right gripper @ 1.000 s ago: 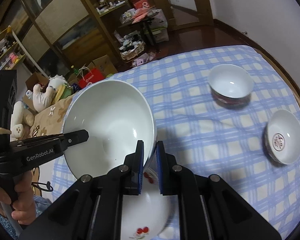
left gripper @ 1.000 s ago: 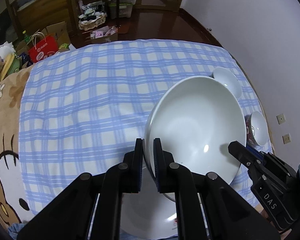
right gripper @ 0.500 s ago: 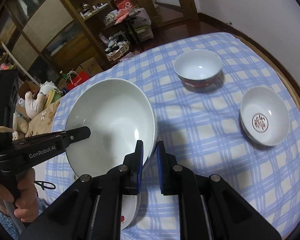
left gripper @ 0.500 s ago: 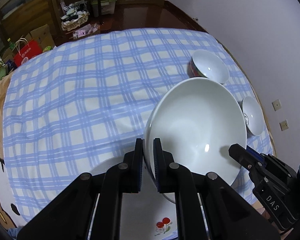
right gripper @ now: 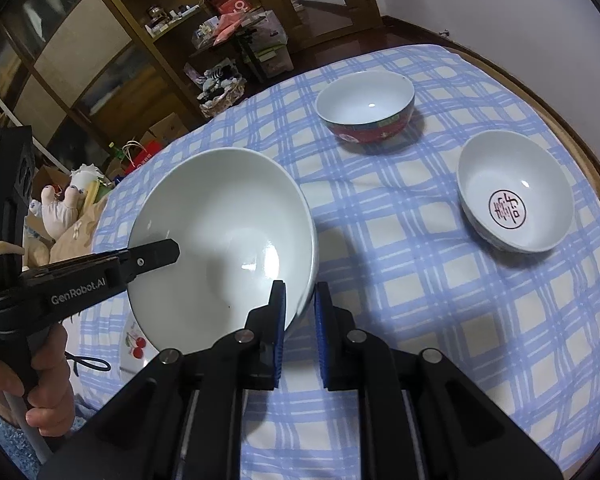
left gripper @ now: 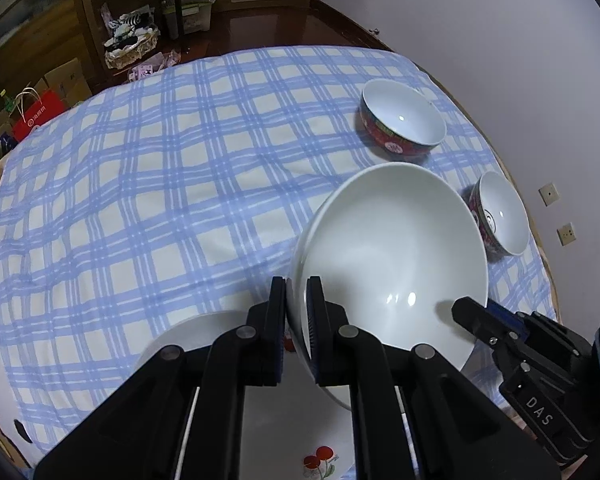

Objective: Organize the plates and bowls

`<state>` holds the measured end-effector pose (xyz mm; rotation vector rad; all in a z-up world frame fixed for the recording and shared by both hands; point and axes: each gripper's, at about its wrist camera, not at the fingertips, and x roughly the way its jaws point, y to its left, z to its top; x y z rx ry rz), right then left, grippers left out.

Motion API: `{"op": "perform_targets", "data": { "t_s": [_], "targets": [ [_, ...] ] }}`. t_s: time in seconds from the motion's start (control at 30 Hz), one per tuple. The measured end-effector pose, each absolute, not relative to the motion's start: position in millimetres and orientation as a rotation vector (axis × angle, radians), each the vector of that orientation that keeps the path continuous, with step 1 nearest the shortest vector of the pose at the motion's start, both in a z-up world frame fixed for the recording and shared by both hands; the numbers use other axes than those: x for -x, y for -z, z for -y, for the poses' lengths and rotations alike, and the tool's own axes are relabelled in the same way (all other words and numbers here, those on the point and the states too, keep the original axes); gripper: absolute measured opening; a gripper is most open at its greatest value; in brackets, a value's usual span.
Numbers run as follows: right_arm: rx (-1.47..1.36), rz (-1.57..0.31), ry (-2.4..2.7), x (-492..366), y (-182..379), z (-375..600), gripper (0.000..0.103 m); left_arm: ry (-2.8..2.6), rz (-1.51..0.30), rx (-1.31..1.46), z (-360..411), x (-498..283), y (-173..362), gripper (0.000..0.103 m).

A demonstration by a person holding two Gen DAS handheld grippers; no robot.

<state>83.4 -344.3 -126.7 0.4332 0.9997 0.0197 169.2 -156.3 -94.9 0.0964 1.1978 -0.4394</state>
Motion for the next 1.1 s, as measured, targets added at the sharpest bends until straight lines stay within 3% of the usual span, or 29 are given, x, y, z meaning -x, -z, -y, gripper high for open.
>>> {"op": "perform_targets", "data": {
  "t_s": [1.1],
  "targets": [
    [-0.416, -1.054, 0.144, -45.0, 142.1, 379.2, 0.015, 0.568, -1.283, -0.12, 211.4, -150.2, 138.2, 0.01]
  ]
}}
